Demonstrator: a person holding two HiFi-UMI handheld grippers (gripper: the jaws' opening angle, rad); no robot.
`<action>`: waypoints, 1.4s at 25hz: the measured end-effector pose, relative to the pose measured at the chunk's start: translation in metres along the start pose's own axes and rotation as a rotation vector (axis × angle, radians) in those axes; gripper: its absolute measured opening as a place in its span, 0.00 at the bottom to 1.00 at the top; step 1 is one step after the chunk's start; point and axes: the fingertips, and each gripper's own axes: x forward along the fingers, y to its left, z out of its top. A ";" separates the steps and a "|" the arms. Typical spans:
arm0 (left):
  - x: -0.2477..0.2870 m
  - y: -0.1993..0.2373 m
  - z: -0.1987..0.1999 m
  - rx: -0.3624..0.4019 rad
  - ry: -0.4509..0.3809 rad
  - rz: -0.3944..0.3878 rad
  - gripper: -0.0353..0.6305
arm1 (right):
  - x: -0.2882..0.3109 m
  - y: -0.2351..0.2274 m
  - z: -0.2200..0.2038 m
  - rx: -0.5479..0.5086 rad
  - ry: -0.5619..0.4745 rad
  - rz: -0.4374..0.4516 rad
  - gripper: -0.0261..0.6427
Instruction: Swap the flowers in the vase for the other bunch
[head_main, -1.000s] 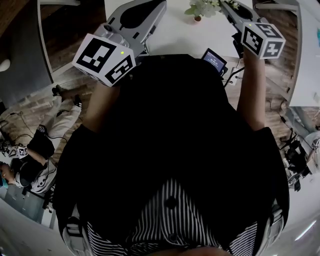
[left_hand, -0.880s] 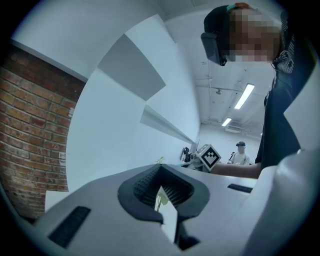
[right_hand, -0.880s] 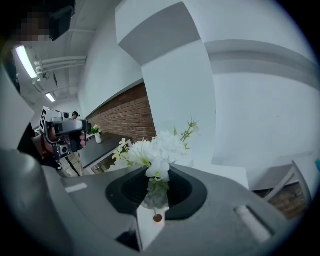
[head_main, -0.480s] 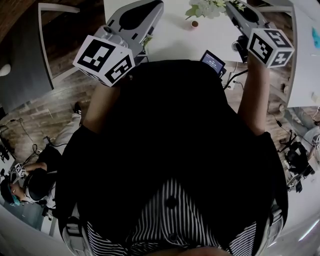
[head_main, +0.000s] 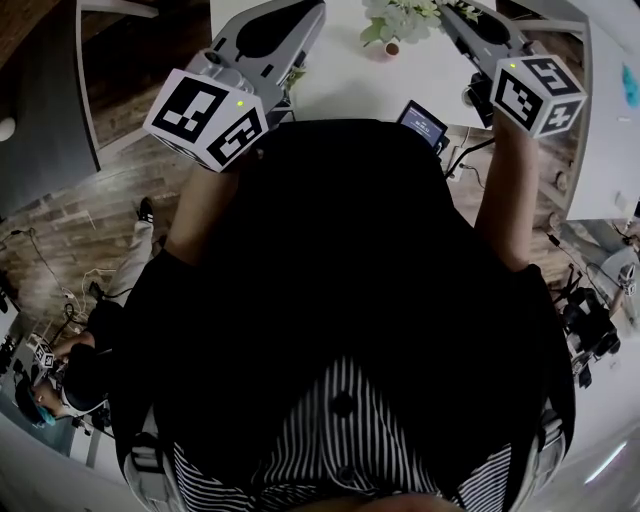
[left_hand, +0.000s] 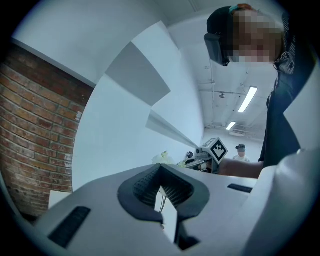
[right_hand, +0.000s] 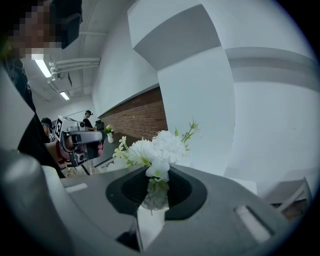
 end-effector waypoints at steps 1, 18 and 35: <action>0.001 0.001 -0.001 -0.003 0.000 0.006 0.05 | 0.003 0.000 -0.002 -0.002 0.009 0.014 0.13; 0.013 0.009 -0.022 -0.099 0.021 0.126 0.05 | 0.059 -0.018 -0.073 0.075 0.222 0.210 0.13; -0.045 0.035 -0.035 -0.146 -0.017 0.372 0.05 | 0.139 -0.038 -0.166 0.178 0.473 0.256 0.15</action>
